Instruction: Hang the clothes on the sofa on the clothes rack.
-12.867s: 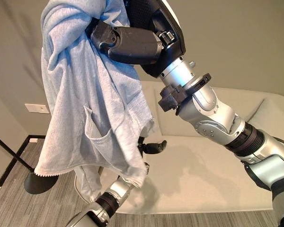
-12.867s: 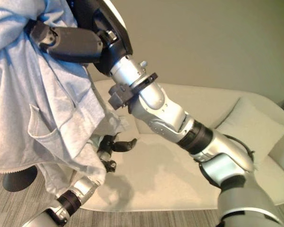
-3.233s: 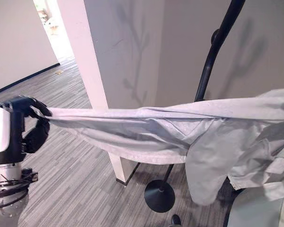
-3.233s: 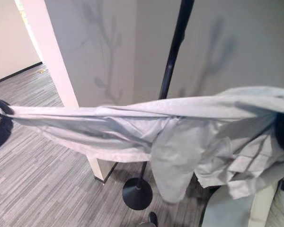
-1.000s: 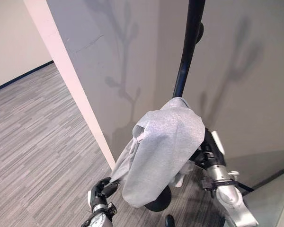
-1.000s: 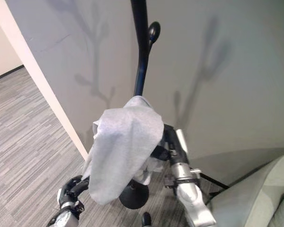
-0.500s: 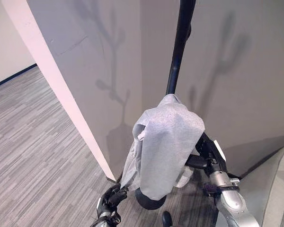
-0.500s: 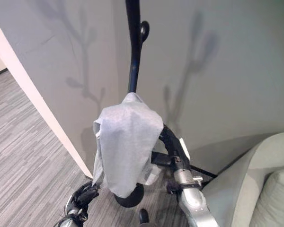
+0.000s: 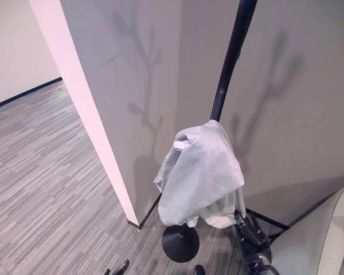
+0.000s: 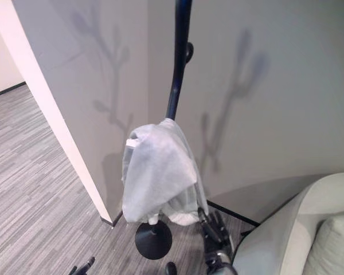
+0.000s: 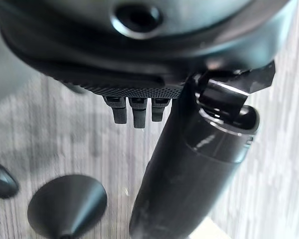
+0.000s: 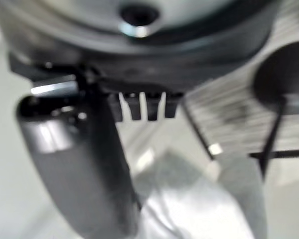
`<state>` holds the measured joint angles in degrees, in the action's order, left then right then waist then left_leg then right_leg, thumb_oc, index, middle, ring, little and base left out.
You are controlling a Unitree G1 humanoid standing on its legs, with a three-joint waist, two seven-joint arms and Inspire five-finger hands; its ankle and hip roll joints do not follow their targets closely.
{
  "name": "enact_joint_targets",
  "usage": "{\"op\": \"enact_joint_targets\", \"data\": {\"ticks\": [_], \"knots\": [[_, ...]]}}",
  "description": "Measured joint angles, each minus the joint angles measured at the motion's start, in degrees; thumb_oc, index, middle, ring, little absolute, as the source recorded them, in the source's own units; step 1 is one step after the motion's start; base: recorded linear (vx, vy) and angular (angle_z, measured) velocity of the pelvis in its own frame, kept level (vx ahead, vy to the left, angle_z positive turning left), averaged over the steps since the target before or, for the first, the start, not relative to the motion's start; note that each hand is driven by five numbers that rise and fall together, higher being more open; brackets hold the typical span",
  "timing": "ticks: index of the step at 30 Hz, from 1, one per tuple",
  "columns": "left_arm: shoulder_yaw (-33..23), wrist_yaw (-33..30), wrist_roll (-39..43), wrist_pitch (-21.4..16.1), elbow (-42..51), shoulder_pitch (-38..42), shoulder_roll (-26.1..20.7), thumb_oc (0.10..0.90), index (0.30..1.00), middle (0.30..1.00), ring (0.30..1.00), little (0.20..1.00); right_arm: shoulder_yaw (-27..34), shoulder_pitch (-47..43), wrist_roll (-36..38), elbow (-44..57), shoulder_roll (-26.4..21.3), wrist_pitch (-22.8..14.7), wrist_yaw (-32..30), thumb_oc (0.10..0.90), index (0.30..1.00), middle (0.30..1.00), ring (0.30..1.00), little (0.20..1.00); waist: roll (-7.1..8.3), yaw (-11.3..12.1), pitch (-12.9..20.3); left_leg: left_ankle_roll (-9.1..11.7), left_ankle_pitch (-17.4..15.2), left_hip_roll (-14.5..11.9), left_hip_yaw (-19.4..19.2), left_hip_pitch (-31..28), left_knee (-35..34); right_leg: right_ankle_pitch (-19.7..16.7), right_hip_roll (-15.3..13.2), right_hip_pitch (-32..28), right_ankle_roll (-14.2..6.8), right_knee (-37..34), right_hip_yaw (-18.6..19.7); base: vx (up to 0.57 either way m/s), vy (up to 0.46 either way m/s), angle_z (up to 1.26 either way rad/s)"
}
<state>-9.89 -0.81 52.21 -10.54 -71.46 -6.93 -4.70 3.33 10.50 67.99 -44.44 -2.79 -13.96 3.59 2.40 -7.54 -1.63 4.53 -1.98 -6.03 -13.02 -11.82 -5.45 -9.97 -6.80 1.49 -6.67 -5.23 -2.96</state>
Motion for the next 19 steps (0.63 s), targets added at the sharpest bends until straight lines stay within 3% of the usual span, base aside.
{"op": "enact_joint_targets", "data": {"ticks": [3, 5, 9, 12, 19], "knots": [[0.9, 0.2, 0.0, 0.0, 0.1, -1.0, -0.3, 0.800, 0.900, 0.900, 0.900, 0.900, 5.4, -0.8, 5.6, -5.1, 3.1, 0.6, -0.1, 0.800, 0.900, 0.900, 0.900, 0.900, -0.22, 0.2, 0.2, -0.1, 0.0, 0.3, 0.2, -0.1, 0.0, 0.0, -0.4, -0.2, -0.1, 0.0, -0.1, 0.01, 0.037, 0.04], [4.7, 0.3, -0.3, 0.0, -0.1, -1.5, -1.1, 0.800, 0.900, 0.900, 0.900, 0.900, 8.2, -5.4, 6.6, -17.4, 2.0, 0.8, 0.0, 0.800, 0.900, 0.900, 0.900, 0.900, -0.22, 0.4, 0.4, -0.2, -0.1, 0.4, 0.5, -0.6, 0.0, 0.1, -0.5, -0.9, -0.2, 0.0, -0.3, 0.00, 0.007, 0.08], [11.2, 1.9, -4.9, 0.4, -0.9, -0.3, -2.2, 0.800, 0.900, 0.900, 0.900, 0.900, 6.3, -8.3, 3.1, -37.0, -3.6, 7.6, -3.5, 0.800, 0.900, 0.900, 0.900, 0.900, -0.70, 0.7, 0.7, -0.6, -0.4, 0.5, 0.9, -0.7, 0.0, 0.5, -1.1, -1.0, -0.6, 0.5, -0.8, -0.01, -0.002, 0.05], [11.9, 2.8, -7.5, 0.7, -2.4, 0.9, -2.1, 0.800, 0.900, 0.900, 0.900, 0.900, 7.8, -7.3, 1.8, -37.7, -4.1, 10.2, -4.5, 0.800, 0.900, 0.900, 0.900, 0.900, -1.00, 0.2, 0.7, -0.6, -0.4, 0.5, 0.9, -0.7, 0.0, 0.4, -1.0, -1.0, -0.5, 0.3, -0.8, 0.00, 0.000, 0.00], [11.9, 2.9, -7.8, 0.7, -2.4, 1.1, -1.9, 0.800, 0.900, 0.900, 0.900, 0.900, 7.1, -7.6, -2.2, -33.3, -4.6, 9.5, -4.5, 0.800, 0.900, 0.900, 0.900, 0.900, -1.81, 0.6, 1.3, -0.6, -0.4, 0.3, 0.9, -0.7, 0.0, 0.4, -0.8, -1.1, -0.4, 0.2, -0.8, 0.00, 0.000, 0.00]]}}
